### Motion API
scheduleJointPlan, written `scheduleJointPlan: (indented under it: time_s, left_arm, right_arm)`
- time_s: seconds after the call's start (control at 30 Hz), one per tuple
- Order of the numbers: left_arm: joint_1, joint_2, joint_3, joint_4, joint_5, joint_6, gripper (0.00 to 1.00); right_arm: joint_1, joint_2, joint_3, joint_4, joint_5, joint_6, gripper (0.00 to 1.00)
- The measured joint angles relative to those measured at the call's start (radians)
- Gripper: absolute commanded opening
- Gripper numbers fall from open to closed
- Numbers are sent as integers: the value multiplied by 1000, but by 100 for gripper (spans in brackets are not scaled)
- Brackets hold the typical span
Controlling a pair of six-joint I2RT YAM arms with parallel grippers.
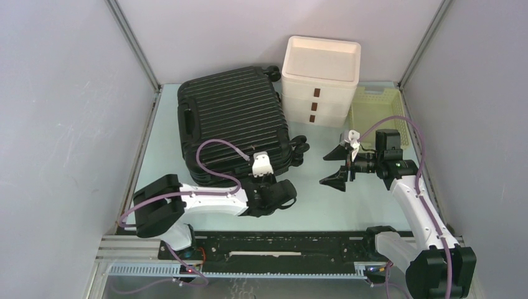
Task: Open, take out, and arrange the luggage
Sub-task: Unzip the zipper of the luggage.
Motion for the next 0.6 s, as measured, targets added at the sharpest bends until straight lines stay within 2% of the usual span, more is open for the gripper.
scheduleJointPlan:
  time_s: [0.6]
  left_arm:
    - [-16,-161,-154,-46,-28,-71,9]
  right_arm:
    - [5,1,0,-17,46,-58,100]
